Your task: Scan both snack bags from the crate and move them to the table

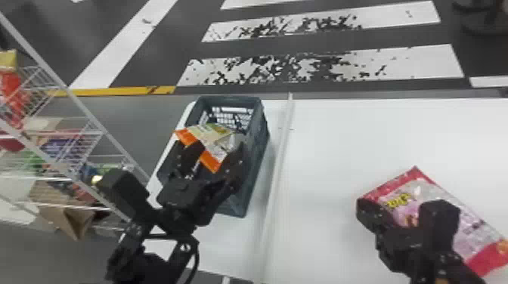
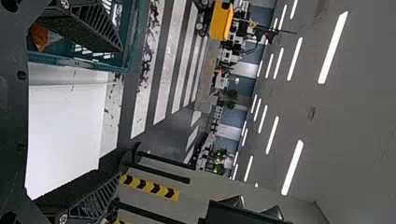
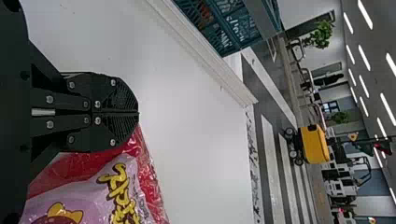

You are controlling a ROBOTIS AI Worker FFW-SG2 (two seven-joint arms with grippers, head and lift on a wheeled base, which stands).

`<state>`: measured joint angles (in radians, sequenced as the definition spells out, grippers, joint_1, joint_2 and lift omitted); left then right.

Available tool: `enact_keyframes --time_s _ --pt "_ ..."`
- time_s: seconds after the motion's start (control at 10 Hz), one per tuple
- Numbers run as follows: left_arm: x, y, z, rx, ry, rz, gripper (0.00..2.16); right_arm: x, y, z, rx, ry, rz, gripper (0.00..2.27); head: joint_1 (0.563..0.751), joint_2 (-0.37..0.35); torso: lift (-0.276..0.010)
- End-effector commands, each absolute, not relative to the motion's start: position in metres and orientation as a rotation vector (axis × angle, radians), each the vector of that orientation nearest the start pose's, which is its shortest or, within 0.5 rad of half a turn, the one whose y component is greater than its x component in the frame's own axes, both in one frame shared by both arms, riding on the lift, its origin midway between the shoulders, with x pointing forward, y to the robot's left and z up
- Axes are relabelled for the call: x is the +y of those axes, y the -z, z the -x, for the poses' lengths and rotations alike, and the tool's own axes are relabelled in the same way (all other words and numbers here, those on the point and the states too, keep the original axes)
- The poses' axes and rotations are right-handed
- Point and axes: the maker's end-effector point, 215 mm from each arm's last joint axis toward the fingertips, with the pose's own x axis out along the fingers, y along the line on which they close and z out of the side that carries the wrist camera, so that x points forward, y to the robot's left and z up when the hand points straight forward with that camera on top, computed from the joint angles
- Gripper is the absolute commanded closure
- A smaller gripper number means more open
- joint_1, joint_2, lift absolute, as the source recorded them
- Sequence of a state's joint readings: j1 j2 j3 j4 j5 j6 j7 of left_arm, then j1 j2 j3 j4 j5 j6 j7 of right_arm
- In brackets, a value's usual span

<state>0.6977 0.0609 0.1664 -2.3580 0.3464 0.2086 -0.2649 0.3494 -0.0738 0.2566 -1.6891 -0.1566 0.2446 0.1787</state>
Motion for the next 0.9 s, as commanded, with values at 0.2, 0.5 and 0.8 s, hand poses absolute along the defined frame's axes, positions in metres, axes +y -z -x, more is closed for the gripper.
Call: enact_keyframes --time_s 0.2,0.5,0.8 --pt "0.227 0.291 -0.388 0.076 0.239 0.211 0.07 -0.094 0.518 -0.439 0.446 -0.315 -0.112 2.25 0.695 0.223 -0.087" --pt "0.221 0.29 -0.388 0.072 0.25 0.217 0.07 -0.126 0.516 -0.449 0.436 -0.257 -0.112 2.25 0.695 0.161 -0.087" --pt "0.218 0.288 -0.39 0.066 0.255 0.22 0.07 -0.144 0.514 -0.448 0.416 -0.231 -0.127 2.25 0.695 0.117 -0.087"
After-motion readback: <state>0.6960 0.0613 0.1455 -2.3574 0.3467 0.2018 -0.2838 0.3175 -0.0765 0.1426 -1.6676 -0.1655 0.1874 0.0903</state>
